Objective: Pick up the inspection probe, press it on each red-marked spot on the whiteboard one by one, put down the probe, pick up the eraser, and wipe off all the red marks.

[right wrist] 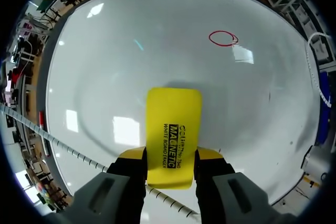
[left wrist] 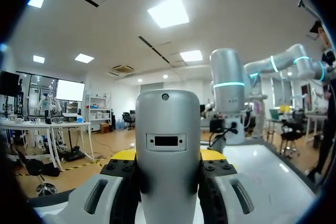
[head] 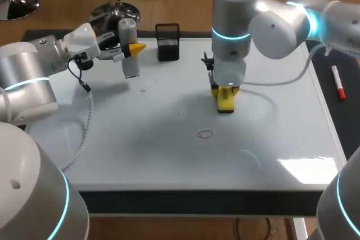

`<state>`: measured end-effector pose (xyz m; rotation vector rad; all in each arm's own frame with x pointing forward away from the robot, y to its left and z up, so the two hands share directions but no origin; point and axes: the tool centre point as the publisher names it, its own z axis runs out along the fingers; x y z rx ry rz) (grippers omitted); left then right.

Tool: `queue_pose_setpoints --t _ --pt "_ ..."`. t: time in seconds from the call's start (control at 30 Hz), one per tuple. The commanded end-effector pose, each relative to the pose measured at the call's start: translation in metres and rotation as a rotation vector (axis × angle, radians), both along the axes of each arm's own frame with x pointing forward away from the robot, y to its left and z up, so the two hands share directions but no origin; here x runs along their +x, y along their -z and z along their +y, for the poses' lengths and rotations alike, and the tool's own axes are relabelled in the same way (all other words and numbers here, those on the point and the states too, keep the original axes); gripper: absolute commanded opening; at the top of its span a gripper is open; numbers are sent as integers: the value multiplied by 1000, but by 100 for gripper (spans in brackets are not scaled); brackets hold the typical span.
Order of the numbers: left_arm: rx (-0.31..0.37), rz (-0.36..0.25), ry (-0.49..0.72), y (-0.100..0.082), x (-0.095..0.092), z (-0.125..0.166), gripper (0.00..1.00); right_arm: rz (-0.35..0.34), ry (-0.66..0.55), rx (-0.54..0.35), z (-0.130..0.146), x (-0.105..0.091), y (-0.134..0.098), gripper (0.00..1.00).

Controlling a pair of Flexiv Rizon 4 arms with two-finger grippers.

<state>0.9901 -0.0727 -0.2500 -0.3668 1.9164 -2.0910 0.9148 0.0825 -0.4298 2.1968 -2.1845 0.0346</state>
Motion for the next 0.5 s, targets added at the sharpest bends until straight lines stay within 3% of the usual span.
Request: queue_pose_setpoints --t 0.03,0.27,0.5 --pt "-1 -1 -3 0 0 -1 0 -14 -10 -10 2 4 -21 0" --pt "-1 -1 -3 0 0 -1 0 -61 -42 5 14 15 -49 0" --pt "-1 -1 -3 0 0 -1 0 -91 -43 13 22 20 -53 0"
